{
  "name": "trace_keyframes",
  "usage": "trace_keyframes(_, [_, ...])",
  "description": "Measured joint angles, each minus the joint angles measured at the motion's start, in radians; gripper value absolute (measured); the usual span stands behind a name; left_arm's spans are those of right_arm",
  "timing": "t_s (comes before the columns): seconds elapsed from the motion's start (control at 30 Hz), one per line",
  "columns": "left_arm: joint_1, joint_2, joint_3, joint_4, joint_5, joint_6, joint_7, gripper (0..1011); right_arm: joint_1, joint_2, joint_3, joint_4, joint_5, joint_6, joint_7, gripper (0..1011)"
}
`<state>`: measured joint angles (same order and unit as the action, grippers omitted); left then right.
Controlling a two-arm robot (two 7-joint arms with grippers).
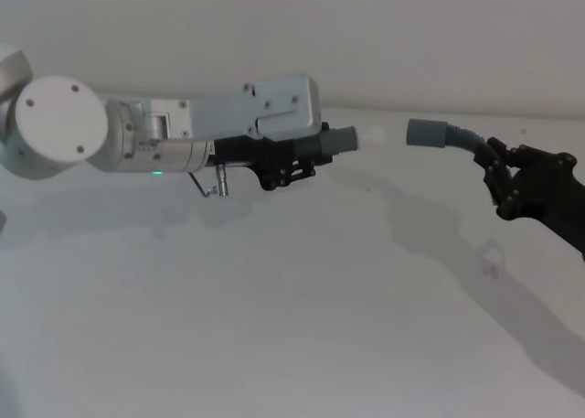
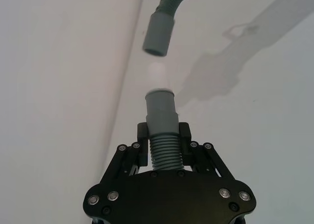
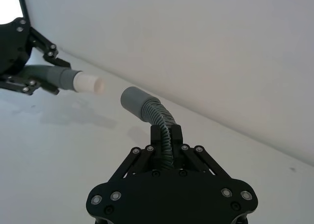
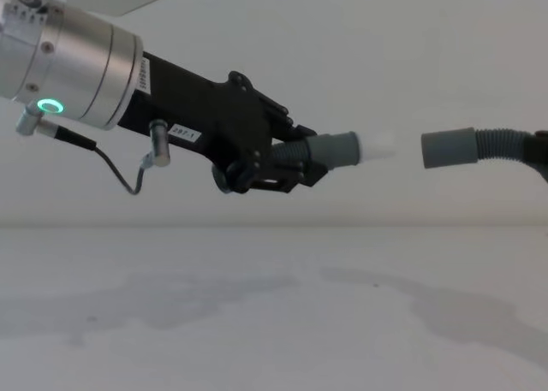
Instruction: Use both hands to pick up one end of the pipe from the table, align the ends, and insert them.
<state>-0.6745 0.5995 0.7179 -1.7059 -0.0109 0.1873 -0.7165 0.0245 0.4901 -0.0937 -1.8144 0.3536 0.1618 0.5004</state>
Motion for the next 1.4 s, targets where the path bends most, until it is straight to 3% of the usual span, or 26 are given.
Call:
trace_keyframes(0.4, [0.044, 0.027, -0.007, -0.005, 0.093, -0.111, 0.111, 356, -0.034, 0.075, 0.029, -0.004, 0.035, -0.048, 0.085, 124])
trace_keyframes(0.63, [0.062, 0.038, -0.011, -0.003, 0.133, -0.158, 0.157, 356, -0.037, 0.092, 0.026, -0.011, 0.045, -0.055, 0.106, 123])
trace_keyframes(1.4, [0.083, 0.05, -0.015, 0.001, 0.177, -0.211, 0.208, 356, 0.035, 0.039, -0.045, 0.006, 0.091, -0.054, 0.105, 120])
